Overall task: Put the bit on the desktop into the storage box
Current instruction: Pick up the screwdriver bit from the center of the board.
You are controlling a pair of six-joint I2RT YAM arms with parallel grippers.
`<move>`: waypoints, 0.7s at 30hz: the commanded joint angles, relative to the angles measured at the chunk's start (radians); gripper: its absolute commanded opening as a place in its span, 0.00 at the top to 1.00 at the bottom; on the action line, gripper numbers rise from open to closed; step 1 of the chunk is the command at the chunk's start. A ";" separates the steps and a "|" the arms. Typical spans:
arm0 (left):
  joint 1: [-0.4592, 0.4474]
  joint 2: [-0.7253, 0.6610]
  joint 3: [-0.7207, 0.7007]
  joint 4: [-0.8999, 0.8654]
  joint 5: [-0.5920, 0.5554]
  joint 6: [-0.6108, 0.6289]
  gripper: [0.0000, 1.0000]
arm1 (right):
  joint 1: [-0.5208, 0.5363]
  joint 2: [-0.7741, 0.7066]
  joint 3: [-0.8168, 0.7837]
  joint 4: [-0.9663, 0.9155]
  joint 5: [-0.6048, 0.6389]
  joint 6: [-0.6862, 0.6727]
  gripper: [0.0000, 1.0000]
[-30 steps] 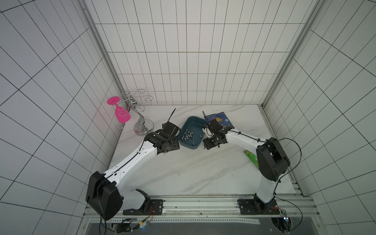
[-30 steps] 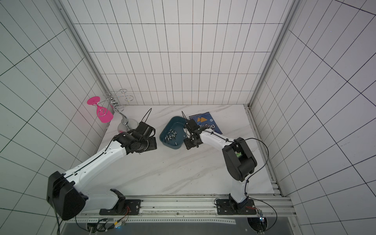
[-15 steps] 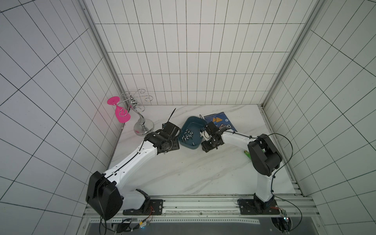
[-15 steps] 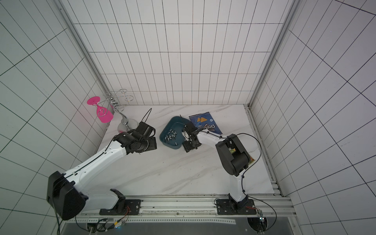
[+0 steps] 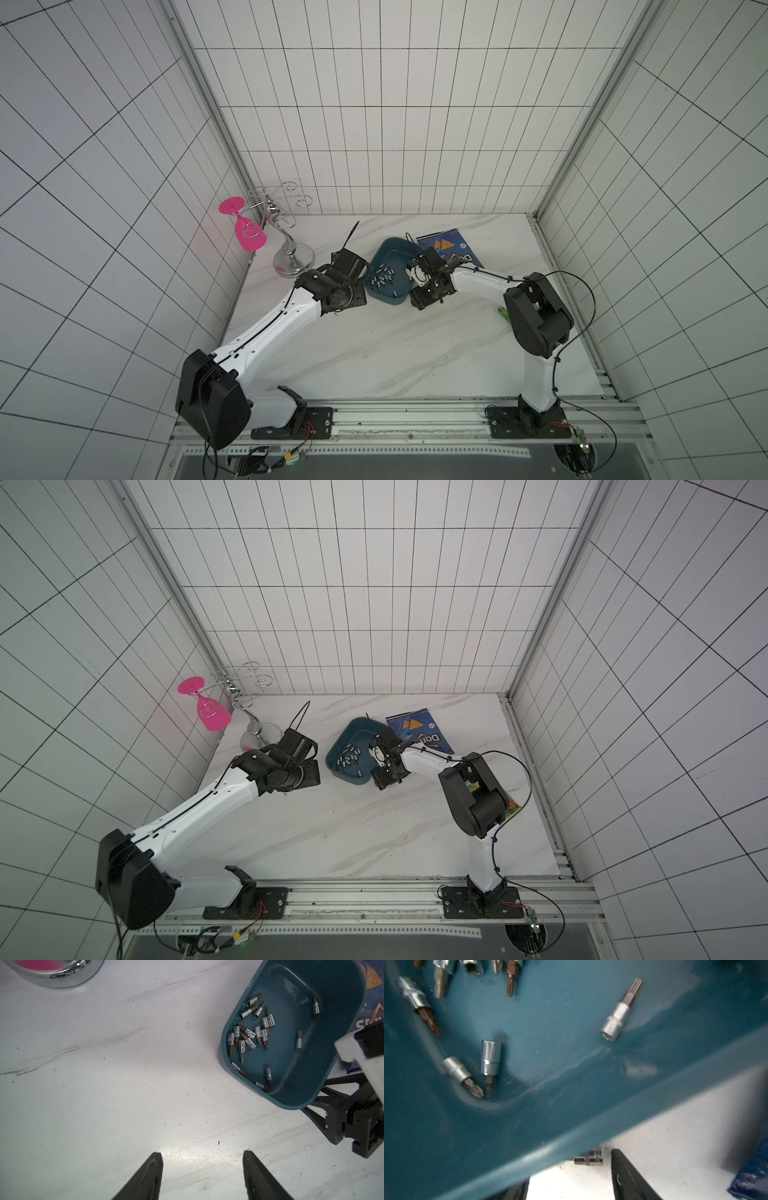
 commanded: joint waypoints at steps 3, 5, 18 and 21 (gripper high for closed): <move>-0.005 0.001 -0.007 0.008 -0.017 -0.002 0.35 | 0.009 0.035 0.025 -0.023 -0.014 -0.012 0.40; -0.004 0.001 -0.007 0.008 -0.017 -0.002 0.35 | 0.010 0.038 0.026 -0.025 -0.014 -0.013 0.42; -0.005 0.002 -0.012 0.011 -0.013 -0.004 0.35 | 0.009 0.052 0.018 -0.057 -0.011 -0.045 0.42; -0.005 0.002 -0.012 0.012 -0.013 -0.004 0.35 | 0.009 0.056 0.018 -0.071 -0.008 -0.058 0.43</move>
